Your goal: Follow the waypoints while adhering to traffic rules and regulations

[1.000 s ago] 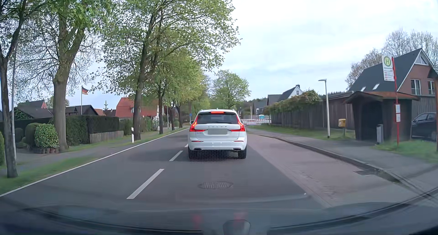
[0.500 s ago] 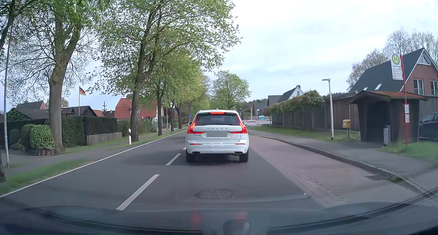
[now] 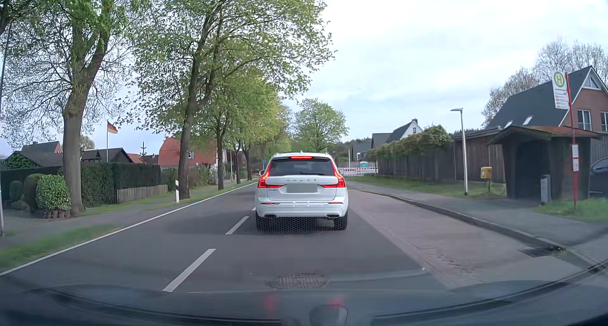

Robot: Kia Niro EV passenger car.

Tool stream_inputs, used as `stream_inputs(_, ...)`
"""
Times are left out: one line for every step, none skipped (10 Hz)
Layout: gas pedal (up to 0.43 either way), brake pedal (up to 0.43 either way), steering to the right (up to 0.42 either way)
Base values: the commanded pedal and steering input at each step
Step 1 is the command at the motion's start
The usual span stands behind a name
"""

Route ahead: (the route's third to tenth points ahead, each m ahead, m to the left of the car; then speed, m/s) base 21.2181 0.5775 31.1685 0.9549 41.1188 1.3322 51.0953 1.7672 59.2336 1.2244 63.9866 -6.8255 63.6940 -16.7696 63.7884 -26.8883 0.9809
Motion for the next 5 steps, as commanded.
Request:
stream_inputs(0.0, 0.012, -0.002)
stream_inputs(0.0, 0.012, -0.003)
stream_inputs(0.0, 0.012, -0.002)
stream_inputs(0.0, 0.012, -0.002)
stream_inputs(0.0, 0.03, -0.002)
